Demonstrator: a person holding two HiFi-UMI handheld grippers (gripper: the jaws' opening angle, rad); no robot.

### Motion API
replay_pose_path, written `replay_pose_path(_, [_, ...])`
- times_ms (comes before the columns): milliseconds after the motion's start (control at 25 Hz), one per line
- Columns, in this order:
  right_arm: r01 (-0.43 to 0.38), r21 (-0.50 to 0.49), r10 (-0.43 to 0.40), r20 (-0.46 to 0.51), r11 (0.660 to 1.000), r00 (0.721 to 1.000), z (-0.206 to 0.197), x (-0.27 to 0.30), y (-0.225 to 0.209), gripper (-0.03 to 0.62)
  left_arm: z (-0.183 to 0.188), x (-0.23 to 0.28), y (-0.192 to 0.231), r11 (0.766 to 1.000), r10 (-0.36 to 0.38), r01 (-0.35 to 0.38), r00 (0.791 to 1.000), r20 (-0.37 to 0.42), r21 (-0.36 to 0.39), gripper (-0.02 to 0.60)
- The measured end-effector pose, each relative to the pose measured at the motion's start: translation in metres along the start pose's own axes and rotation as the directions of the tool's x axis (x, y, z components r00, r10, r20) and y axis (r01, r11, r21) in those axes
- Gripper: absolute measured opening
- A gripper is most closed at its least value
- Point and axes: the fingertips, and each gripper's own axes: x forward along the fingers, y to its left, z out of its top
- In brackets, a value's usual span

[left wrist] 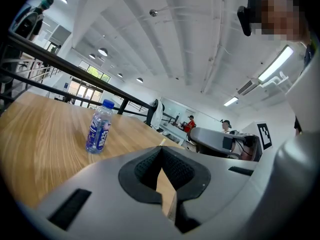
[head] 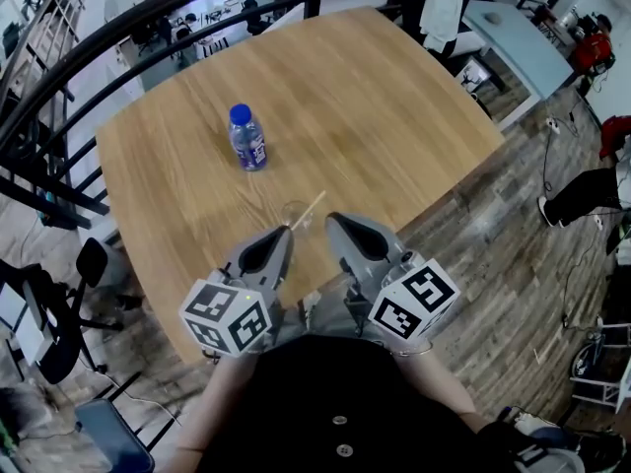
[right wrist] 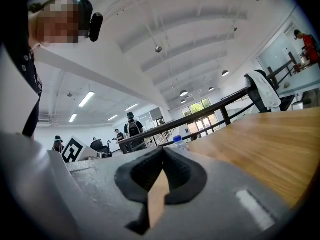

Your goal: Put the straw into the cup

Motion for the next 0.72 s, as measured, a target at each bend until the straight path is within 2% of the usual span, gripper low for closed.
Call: replay_pose_path(720, [-0.002, 0.005, 0.002, -0.008, 1.0, 1.0, -0.0039, 0.0012, -0.0004, -0.002, -0.0014, 0.0005, -0.0003, 1.0, -0.007, 0.007, 1.0, -0.005, 0.006, 0.017])
